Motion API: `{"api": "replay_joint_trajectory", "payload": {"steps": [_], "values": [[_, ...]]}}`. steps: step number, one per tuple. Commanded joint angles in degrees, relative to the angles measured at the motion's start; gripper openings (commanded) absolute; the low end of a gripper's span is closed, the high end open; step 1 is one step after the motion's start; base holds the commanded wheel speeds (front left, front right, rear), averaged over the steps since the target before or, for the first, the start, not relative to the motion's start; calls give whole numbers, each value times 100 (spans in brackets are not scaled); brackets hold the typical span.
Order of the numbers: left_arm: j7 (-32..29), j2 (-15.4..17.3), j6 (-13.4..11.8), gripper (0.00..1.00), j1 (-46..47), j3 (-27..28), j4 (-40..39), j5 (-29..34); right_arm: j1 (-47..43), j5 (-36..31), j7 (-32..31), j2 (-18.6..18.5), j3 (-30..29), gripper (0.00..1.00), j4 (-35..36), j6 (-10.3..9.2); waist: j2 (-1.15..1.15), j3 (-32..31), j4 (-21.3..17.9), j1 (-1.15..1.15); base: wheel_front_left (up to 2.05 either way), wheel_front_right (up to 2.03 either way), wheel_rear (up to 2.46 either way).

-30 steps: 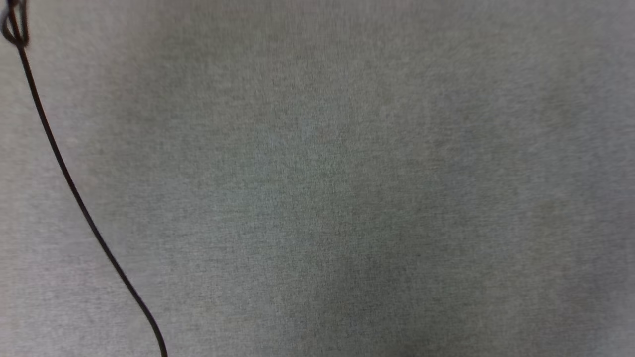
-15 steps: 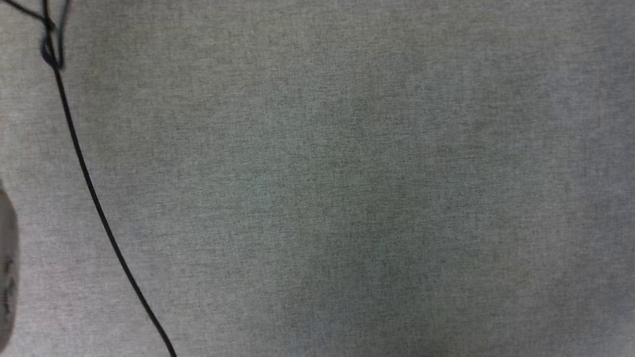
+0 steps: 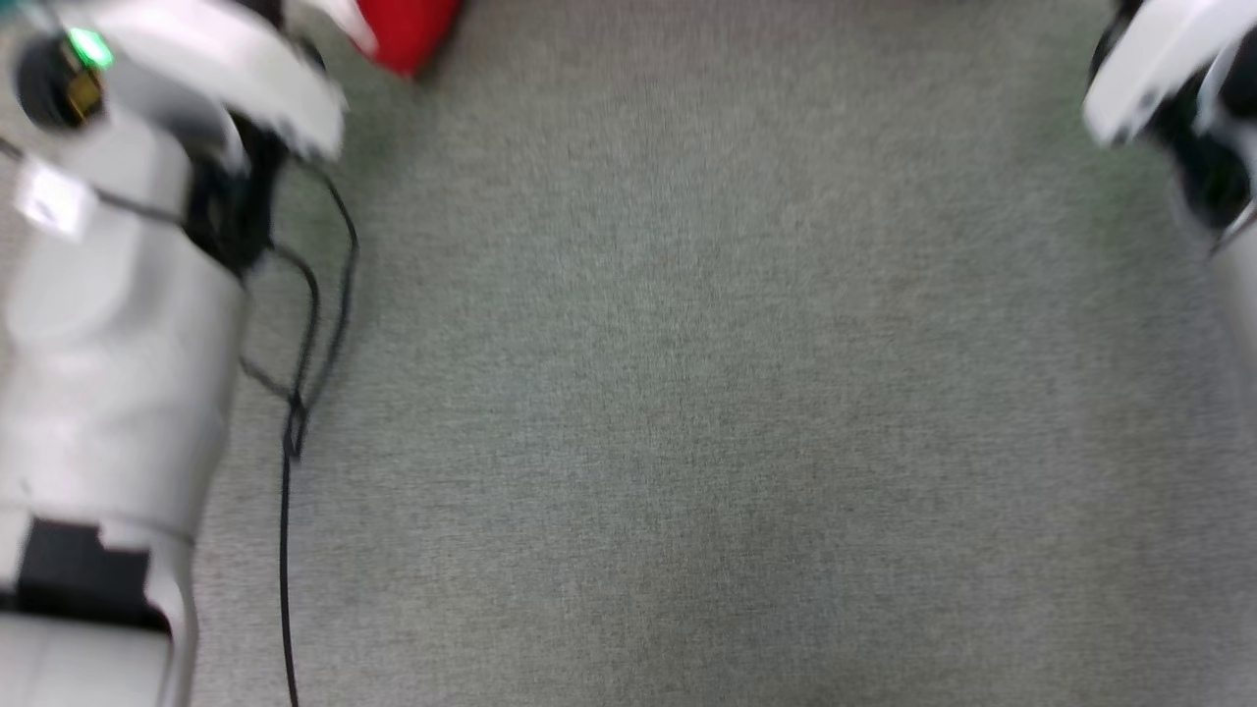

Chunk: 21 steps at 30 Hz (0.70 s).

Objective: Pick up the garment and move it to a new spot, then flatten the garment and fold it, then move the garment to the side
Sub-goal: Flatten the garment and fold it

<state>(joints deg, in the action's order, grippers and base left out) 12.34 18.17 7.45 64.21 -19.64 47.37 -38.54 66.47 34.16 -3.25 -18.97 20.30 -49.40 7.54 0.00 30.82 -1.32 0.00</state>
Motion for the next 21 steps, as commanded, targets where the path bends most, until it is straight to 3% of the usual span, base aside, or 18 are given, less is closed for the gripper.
{"api": "replay_joint_trajectory", "payload": {"steps": [1, 12, 21], "values": [[53, 33, -4, 0, -177, -20, -23, -21, -208, 78, 82, -22, 22, 0, -17, -10, 0, -443, 30, 0, 0, 0, 0], [213, 159, 0, 0, -2725, -399, -625, -444, -2412, 578, 572, -189, 433, 0, 411, -10, 0, -1824, 0, 0, 0, 0, 0], [67, 481, -442, 0, -4522, -450, -1765, -553, -4111, 606, 674, -422, 100, 0, 1188, -12, 0, -2432, 20, 0, 0, 0, 0]]}}
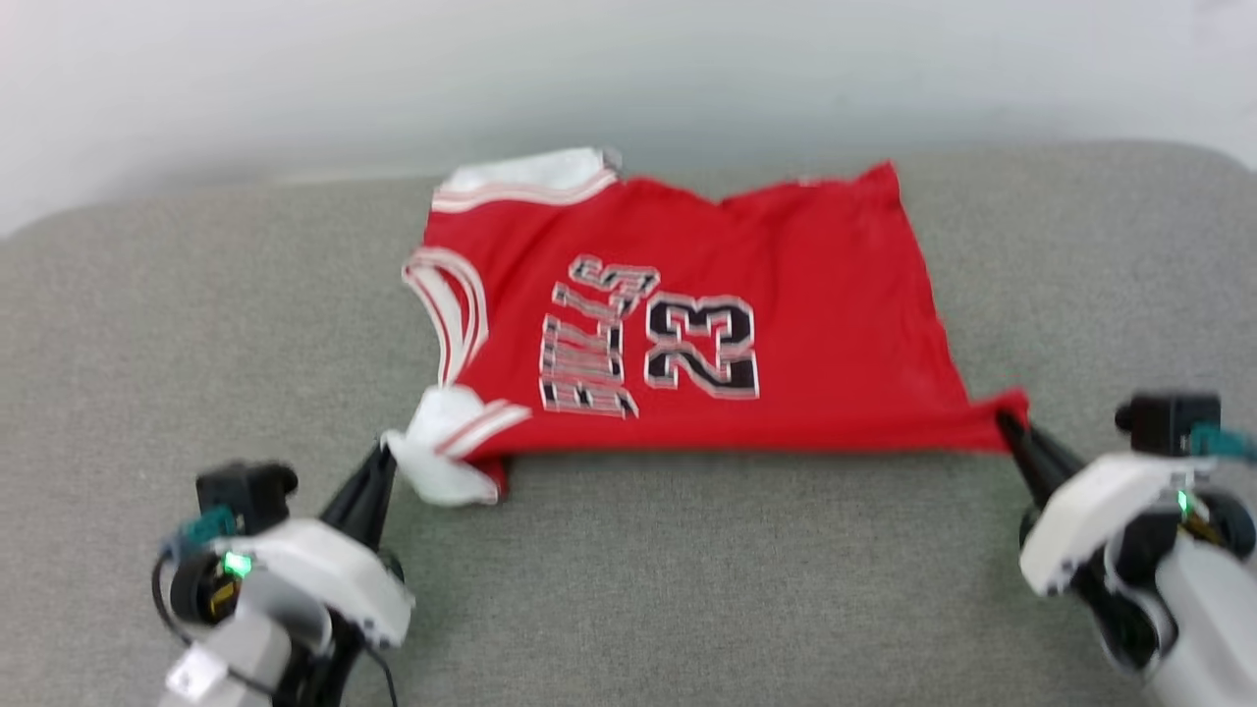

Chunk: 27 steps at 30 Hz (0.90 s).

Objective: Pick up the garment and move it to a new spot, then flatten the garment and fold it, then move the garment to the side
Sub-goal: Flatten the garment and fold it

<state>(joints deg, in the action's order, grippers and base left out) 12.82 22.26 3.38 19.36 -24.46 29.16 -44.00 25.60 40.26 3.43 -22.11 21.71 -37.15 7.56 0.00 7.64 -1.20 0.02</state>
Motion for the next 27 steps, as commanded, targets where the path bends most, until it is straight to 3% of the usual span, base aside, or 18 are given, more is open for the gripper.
{"api": "replay_joint_trajectory", "payload": {"steps": [1, 9, 16, 21, 27], "values": [[-22, 115, -134, 0, -233, 33, -144, 5, -224, -40, -21, -109, -109, 0, 66, -14, 0, -176, 14, -2, 0, 0, 0], [-571, 537, -1072, 0, -1802, 130, -2116, -147, -1890, -476, -403, 169, -1071, 0, 1219, -14, 0, -506, 82, -2, 0, 0, 0], [-1131, 970, -1678, 0, -2766, 203, -3530, -256, -3277, -1201, -1335, 786, -2219, 0, 2724, -14, 0, -547, 125, -2, 0, 0, 0], [-1365, 1133, -1820, 0, -2910, 190, -4039, -253, -3693, -1623, -2049, 1221, -2715, 0, 3700, -13, 0, -476, 117, -2, 0, 0, 0], [-1560, 1220, -1628, 0, -2379, 101, -3998, -154, -3304, -1888, -2660, 1292, -2778, 0, 4142, -12, 0, -188, 81, -2, 0, 0, 0]]}}
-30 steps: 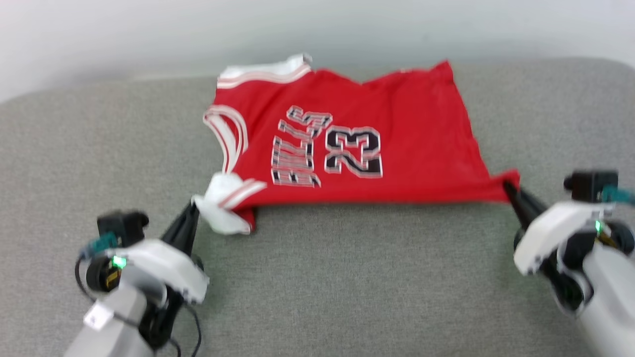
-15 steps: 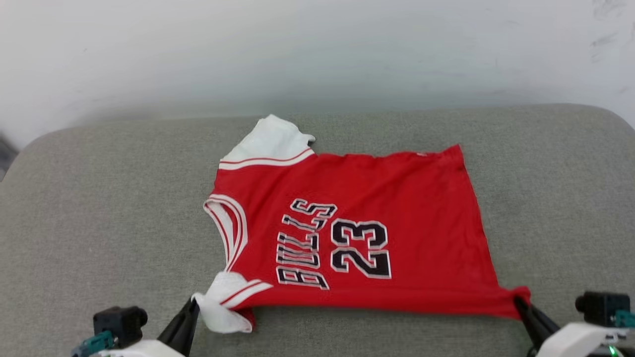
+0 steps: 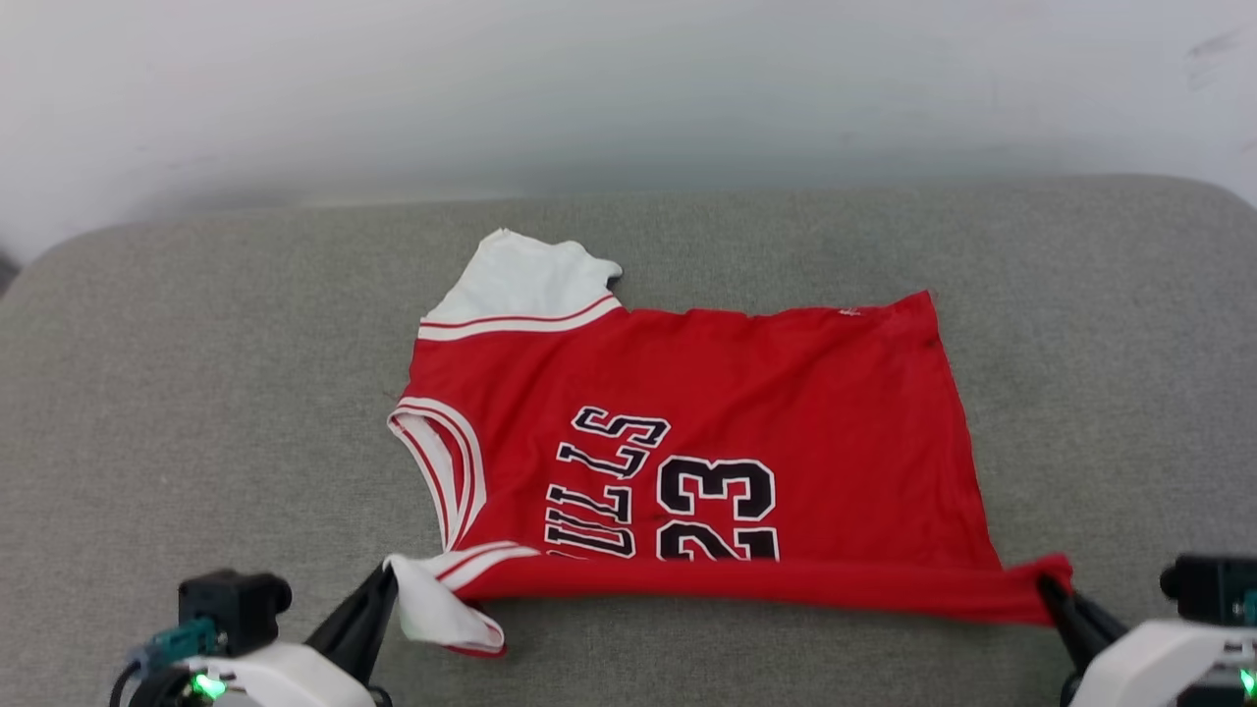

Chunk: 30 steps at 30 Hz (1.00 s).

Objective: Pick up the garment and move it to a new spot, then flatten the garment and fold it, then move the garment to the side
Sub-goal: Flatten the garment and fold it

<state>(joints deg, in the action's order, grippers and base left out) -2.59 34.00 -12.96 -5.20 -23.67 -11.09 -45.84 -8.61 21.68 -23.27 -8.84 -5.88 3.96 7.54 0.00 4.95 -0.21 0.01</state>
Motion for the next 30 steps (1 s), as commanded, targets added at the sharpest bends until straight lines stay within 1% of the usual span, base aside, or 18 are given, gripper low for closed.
{"api": "replay_joint_trajectory", "payload": {"steps": [1, 5, 6, 10, 18, 21, 22, 23, 24, 25, 26, 27, 28, 30], "values": [[-72, 70, 60, 0, 177, -3, 74, 21, 227, -59, -51, -73, -6, 0, 55, -10, 0, 149, -24, -1, 0, 0, 0], [-251, 115, 281, 0, 719, -29, 286, 26, 776, -76, -299, -255, 151, 0, -38, -10, 0, 479, -36, -1, 0, 0, 0], [-333, 129, 391, 0, 965, -41, 451, 15, 1094, -58, -348, -346, 293, 0, -144, -9, 0, 633, -49, -1, 0, 0, 0], [-402, 57, 579, 0, 1461, -35, 800, -22, 1674, -1, -364, -500, 558, 0, -478, -8, 0, 933, -55, -1, 0, 0, 0], [-506, -162, 891, 0, 2203, -134, 1568, -104, 2638, 242, -31, -650, 1027, 0, -1364, -8, 0, 1428, -91, -1, 0, 0, 0], [-507, -277, 1048, 0, 2370, -197, 1919, -164, 2825, 318, 148, -690, 1226, 0, -1732, -8, 0, 1518, -92, -1, 0, 0, 0], [-507, -277, 1048, 0, 2370, -197, 1919, -164, 2825, 318, 148, -690, 1226, 0, -1732, -8, 0, 1518, -92, -1, 0, 0, 0], [-450, -373, 1146, 0, 2435, -232, 2134, -218, 2869, 361, 263, -722, 1384, 4, -1979, -8, 0, 1527, -99, -1, 0, 0, 0], [-418, -412, 1188, 7, 2455, -238, 2234, -230, 2867, 387, 348, -725, 1450, 38, -2091, -8, 0, 1522, -100, -1, 0, 0, 0], [-418, -412, 1188, 7, 2455, -238, 2234, -230, 2867, 387, 348, -725, 1450, 38, -2091, -8, 0, 1522, -100, -1, 0, 0, 0], [-379, -447, 1205, 35, 2462, -245, 2324, -245, 2855, 415, 431, -719, 1496, 76, -2194, -8, 0, 1500, -99, -1, 0, 0, 0], [-336, -499, 1232, 51, 2458, -242, 2399, -282, 2848, 446, 565, -722, 1551, 100, -2258, -8, 0, 1469, -96, -1, 0, 0, 0], [-262, -534, 1235, 99, 2448, -218, 2460, -283, 2834, 473, 743, -729, 1575, 100, -2297, -8, 0, 1429, -90, -1, 0, 0, 0], [-116, -567, 1207, 100, 2375, -172, 2559, -285, 2779, 544, 1153, -726, 1590, 100, -2338, -8, 0, 1324, -72, -1, 0, 0, 0]]}}
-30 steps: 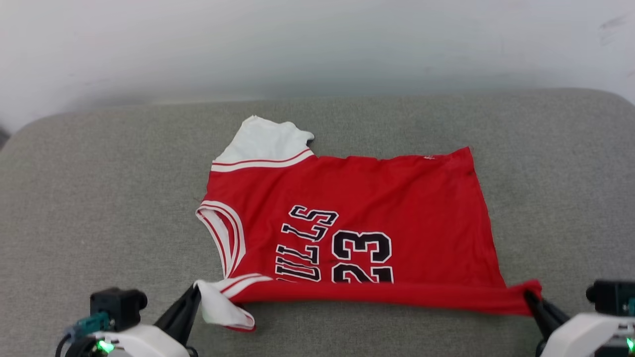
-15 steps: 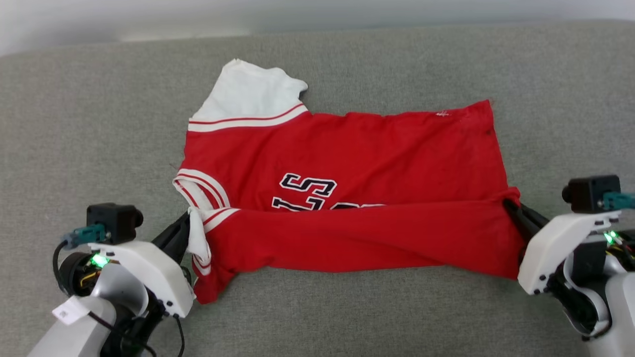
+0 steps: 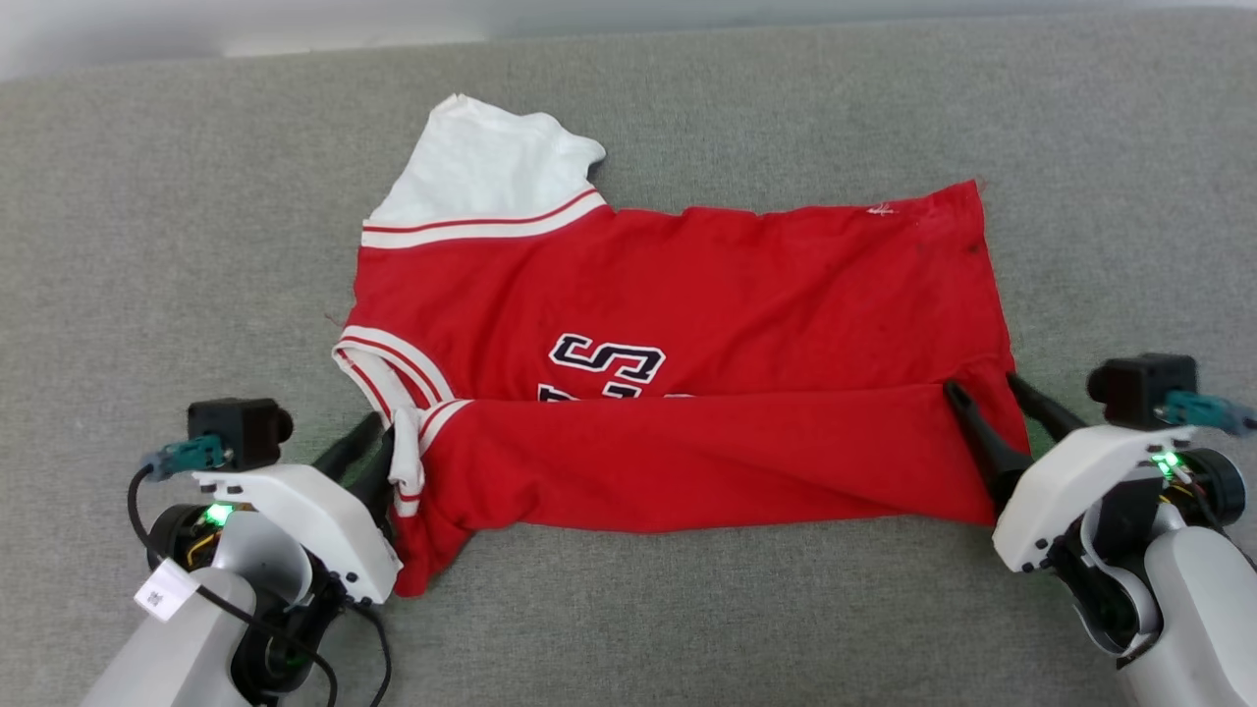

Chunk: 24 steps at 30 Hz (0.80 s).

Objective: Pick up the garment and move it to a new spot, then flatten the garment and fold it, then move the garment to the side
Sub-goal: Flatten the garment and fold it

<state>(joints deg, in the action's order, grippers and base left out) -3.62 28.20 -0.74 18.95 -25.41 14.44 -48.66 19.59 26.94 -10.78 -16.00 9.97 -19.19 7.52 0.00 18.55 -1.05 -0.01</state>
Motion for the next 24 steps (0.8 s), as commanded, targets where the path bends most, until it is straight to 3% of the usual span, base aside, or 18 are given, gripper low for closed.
{"api": "replay_joint_trajectory", "payload": {"steps": [1, 6, 12, 16, 24], "values": [[47, -11, -26, 100, -96, 22, 29, -24, -69, 55, 145, 9, -22, 100, -12, -6, 0, -93, 22, 1, 0, 0, 0], [418, -45, -258, 100, -345, 183, -12, 10, -334, -12, 1232, 85, -187, 100, 45, -5, 0, -448, 84, 1, 0, 0, 0], [495, 63, -876, 100, -760, 462, -507, -23, -769, -322, 1684, 261, -543, 100, 311, -5, 0, -826, 153, 1, 0, 0, 0], [52, 307, -1150, 100, -967, 492, -1108, -97, -1070, -531, 1587, 438, -770, 100, 691, -4, 0, -949, 148, 1, 0, 0, 0], [-1531, 905, -1423, 100, -1247, 257, -2180, -507, -1491, -876, 1179, 765, -1032, 100, 1456, -5, 0, -971, -41, 1, 0, 0, 0]]}}
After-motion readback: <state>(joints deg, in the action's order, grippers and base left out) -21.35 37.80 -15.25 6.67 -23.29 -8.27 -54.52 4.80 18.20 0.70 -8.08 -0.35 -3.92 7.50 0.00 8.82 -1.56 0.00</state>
